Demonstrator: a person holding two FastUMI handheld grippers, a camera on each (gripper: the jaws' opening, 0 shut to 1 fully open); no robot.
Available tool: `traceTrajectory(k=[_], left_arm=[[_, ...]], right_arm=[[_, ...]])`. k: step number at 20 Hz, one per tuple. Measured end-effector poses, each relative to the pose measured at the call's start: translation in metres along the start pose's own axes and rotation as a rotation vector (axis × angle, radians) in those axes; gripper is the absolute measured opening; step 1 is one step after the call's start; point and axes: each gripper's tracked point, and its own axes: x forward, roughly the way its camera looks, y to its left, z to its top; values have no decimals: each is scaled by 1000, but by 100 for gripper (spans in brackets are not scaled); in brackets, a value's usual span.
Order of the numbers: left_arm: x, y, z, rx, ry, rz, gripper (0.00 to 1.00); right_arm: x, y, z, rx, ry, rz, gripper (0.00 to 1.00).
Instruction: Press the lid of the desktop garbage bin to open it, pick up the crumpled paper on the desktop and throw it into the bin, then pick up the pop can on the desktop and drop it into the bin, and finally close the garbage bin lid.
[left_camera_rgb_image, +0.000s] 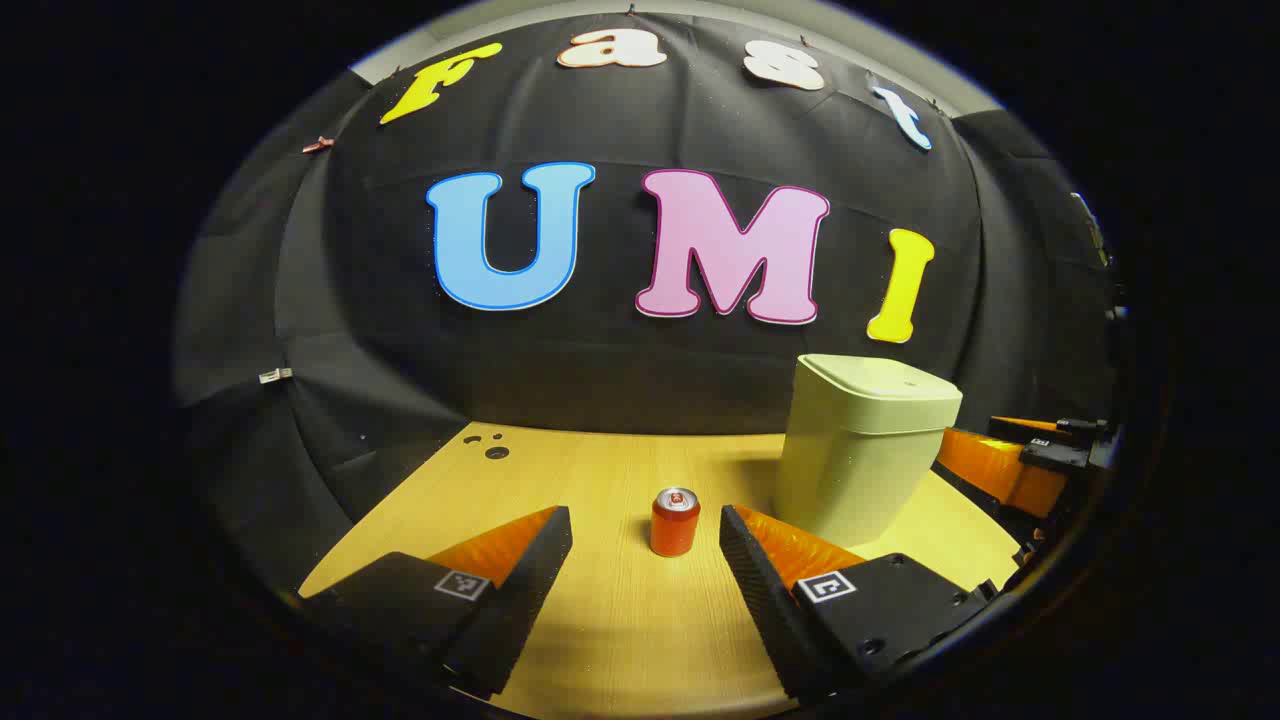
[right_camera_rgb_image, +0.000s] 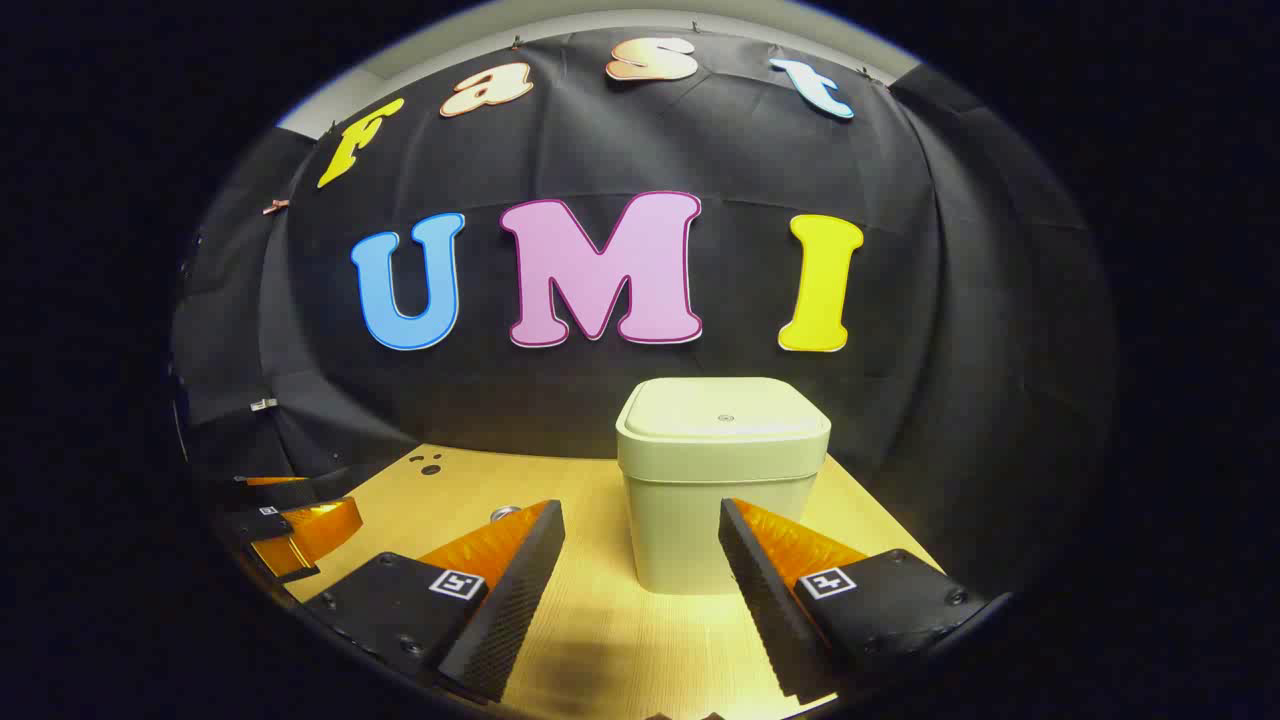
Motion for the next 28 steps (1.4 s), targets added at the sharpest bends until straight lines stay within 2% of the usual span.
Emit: traceTrajectory(k=[9,23,28], left_arm=[[2,-5,-7,8,18,-3,96],[5,1,-13,10,25,9,96],[3,-5,-14,-1,20,-19,96]], right_arm=[[8,-2,-11,8,17,-9,98],[15,0,-19,0,21,22,98],[15,2,-16,-7,9,33,98]])
